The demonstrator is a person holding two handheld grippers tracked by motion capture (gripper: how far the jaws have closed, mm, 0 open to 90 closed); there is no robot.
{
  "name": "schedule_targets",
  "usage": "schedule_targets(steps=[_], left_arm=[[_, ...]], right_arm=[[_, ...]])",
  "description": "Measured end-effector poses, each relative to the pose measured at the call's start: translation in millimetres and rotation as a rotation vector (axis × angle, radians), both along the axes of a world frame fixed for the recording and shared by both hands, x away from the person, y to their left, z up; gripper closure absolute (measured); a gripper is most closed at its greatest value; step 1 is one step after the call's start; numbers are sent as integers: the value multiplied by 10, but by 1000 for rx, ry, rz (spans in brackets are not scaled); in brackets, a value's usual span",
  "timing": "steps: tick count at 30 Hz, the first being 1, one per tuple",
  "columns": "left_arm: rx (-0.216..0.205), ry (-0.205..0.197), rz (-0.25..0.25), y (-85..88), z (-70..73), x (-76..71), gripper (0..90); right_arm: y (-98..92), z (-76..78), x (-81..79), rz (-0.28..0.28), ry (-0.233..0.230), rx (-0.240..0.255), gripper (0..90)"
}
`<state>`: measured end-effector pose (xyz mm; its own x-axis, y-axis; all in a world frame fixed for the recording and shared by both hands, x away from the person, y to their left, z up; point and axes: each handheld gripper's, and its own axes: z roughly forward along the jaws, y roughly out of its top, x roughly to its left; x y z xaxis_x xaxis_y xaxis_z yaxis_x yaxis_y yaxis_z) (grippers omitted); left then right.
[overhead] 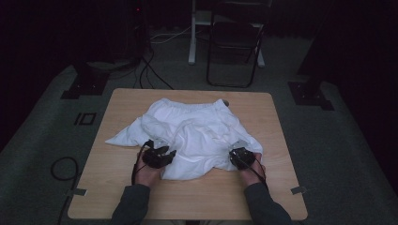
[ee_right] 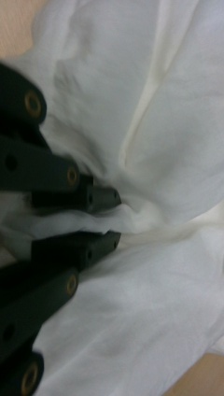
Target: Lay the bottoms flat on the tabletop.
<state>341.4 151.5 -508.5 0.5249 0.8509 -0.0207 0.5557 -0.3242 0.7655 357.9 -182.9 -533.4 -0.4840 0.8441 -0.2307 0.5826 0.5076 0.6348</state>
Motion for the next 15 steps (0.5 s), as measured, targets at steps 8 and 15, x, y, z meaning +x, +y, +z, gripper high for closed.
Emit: schedule_targets(steps=[8,15], left_arm=[[45,-31,161,584,-133,-309,584],[66,5,209,704,-370,-307,583]], right_arm=[[7,364,-54,40,-105,168,535],[242,461,196,56,-110,224,571]])
